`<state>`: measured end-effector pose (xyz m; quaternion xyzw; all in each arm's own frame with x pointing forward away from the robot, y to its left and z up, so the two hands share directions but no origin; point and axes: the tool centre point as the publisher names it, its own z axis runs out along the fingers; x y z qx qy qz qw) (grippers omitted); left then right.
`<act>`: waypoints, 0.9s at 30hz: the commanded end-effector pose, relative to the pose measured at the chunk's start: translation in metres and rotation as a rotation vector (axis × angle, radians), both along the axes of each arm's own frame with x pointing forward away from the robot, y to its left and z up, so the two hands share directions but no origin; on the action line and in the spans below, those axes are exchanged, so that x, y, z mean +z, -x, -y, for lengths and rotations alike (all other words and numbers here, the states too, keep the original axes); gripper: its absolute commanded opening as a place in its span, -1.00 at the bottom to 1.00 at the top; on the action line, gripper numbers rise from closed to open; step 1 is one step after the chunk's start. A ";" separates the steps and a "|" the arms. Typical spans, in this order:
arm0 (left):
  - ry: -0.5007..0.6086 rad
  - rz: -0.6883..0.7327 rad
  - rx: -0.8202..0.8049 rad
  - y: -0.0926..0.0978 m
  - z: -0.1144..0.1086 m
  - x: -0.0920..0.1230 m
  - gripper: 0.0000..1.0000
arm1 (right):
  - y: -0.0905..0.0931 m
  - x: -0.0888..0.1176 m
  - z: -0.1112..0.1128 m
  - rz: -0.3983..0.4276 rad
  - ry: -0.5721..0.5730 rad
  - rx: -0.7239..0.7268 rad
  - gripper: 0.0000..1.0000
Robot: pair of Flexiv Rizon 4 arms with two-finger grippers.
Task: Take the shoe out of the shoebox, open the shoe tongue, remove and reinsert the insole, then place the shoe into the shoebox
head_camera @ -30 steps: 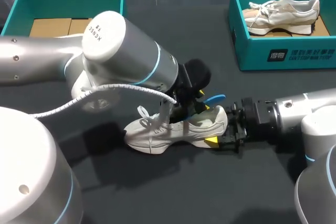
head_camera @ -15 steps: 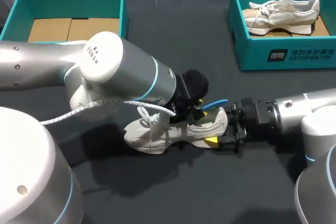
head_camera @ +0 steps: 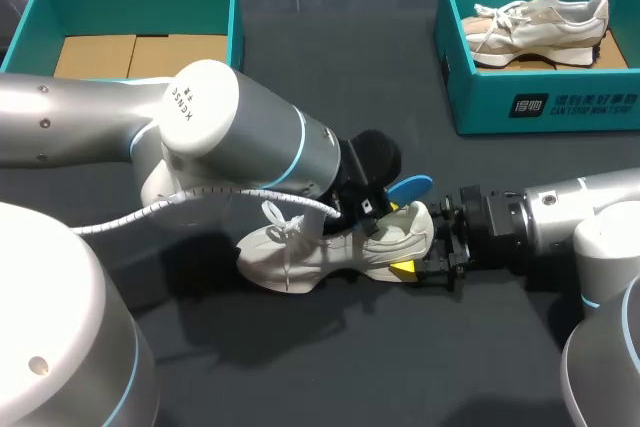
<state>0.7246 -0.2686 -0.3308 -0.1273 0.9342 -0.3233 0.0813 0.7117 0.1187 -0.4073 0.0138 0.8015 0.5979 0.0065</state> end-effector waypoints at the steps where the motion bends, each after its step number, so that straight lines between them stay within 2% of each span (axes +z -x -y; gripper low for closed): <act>1: -0.002 -0.031 -0.029 -0.003 0.002 0.009 -1.00 | 0.001 0.001 -0.002 0.000 0.005 0.000 -1.00; 9: -0.007 -0.078 -0.077 0.005 0.008 0.049 -1.00 | 0.001 0.001 -0.002 0.000 0.005 0.000 -1.00; 16: 0.007 -0.147 -0.146 0.021 0.008 0.092 -1.00 | 0.001 0.001 -0.002 0.000 0.005 0.000 -1.00; 20: 0.031 -0.162 -0.172 0.032 0.006 0.123 -1.00 | 0.001 0.001 -0.002 0.000 0.005 0.000 -1.00; 24: 0.095 -0.154 -0.209 0.038 0.004 0.169 -1.00 | 0.001 0.001 -0.002 0.000 0.005 0.000 -1.00; 27: 0.095 -0.154 -0.209 0.038 0.004 0.169 -1.00 | 0.001 0.001 -0.002 0.000 0.005 0.000 -1.00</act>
